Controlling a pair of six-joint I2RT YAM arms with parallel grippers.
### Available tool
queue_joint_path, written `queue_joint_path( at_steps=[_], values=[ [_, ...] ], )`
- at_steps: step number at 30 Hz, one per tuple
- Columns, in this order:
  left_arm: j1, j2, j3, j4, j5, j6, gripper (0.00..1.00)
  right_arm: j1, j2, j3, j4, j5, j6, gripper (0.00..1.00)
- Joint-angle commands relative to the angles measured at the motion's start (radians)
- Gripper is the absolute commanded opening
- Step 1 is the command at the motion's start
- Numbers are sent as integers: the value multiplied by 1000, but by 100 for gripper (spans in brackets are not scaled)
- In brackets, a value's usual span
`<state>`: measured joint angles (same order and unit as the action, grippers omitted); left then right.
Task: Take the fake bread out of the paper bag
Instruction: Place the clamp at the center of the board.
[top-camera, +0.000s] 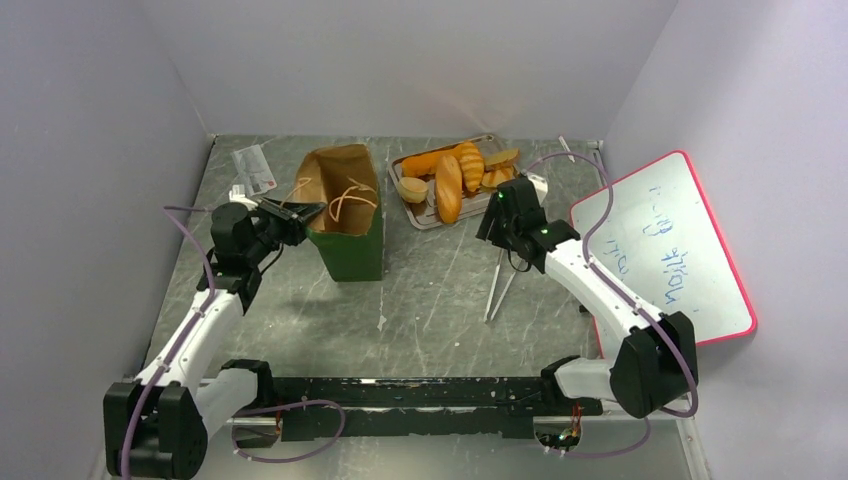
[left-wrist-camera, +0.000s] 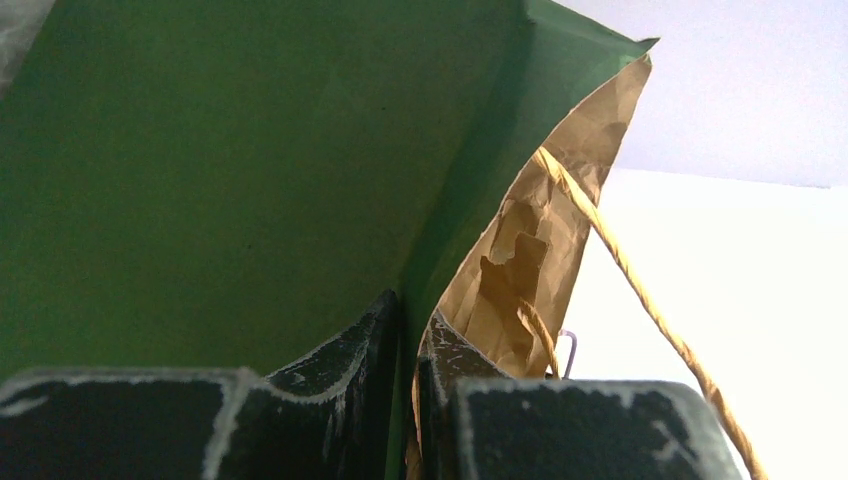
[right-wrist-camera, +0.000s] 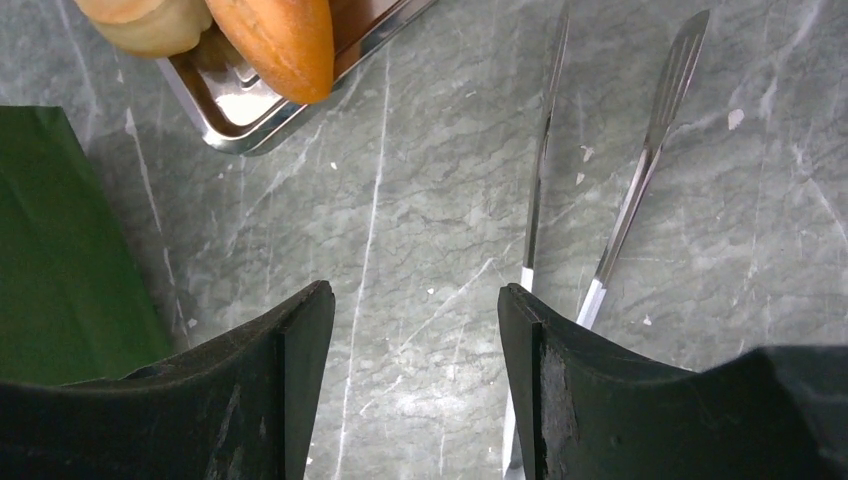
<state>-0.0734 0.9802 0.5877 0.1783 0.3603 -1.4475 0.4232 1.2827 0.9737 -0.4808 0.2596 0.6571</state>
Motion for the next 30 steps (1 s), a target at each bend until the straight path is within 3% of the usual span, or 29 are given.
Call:
queue_joint_path(
  at_steps=[1, 4, 9, 12, 18, 26, 30],
  values=[
    [17, 30, -29, 149, 90, -46, 7, 14, 13, 21, -18, 35, 0, 61],
    [21, 55, -9, 138, 111, -31, 10, 21, 20, 22, -21, 35, -1, 62],
    [23, 64, 39, 55, 114, 4, 43, 37, 35, 55, -23, 36, -1, 61],
    [23, 57, 50, 28, 110, 13, 55, 41, 39, 57, -18, 36, -1, 62],
    [23, 31, 92, -50, 98, 48, 64, 49, 50, 59, -11, 36, -5, 62],
    [23, -4, 248, -364, 25, 206, 71, 51, 55, 54, 3, 33, -13, 62],
    [23, -15, 286, -420, 5, 252, 75, 52, 64, 55, 13, 26, -16, 62]
  ],
)
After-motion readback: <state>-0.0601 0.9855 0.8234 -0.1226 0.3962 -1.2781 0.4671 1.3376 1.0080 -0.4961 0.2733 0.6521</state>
